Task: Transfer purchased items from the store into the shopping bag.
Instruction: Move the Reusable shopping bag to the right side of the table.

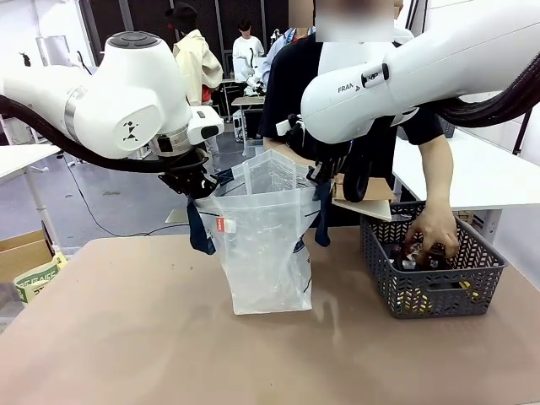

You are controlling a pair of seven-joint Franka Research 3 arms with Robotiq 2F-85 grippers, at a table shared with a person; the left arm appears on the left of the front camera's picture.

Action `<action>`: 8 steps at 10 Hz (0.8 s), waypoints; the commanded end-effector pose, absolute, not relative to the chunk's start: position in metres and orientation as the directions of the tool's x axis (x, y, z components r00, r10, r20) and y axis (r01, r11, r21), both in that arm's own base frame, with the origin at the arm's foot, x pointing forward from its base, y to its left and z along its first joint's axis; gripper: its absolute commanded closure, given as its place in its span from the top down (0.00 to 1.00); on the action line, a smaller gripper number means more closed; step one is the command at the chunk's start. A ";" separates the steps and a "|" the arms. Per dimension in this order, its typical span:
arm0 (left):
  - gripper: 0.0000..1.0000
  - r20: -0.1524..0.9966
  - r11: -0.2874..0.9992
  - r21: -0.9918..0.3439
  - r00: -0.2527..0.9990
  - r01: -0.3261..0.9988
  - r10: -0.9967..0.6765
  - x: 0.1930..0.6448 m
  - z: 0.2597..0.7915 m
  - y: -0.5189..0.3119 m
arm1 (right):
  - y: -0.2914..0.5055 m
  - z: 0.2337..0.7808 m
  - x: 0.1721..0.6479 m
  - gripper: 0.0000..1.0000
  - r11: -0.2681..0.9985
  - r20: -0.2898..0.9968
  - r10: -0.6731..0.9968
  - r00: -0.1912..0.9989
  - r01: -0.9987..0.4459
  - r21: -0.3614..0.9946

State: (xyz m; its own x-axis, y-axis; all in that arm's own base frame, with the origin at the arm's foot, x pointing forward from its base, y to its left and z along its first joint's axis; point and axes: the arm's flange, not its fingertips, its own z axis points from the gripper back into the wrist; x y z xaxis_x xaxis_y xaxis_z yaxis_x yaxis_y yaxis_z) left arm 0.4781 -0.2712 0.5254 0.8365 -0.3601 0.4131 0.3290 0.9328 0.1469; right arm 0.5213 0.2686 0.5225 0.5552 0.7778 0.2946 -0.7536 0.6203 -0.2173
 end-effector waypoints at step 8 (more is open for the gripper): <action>0.00 0.431 0.924 0.193 0.818 0.329 -0.381 0.479 0.529 -0.265 | 0.267 0.523 0.517 0.00 0.616 0.284 0.783 0.554 -0.755 -0.225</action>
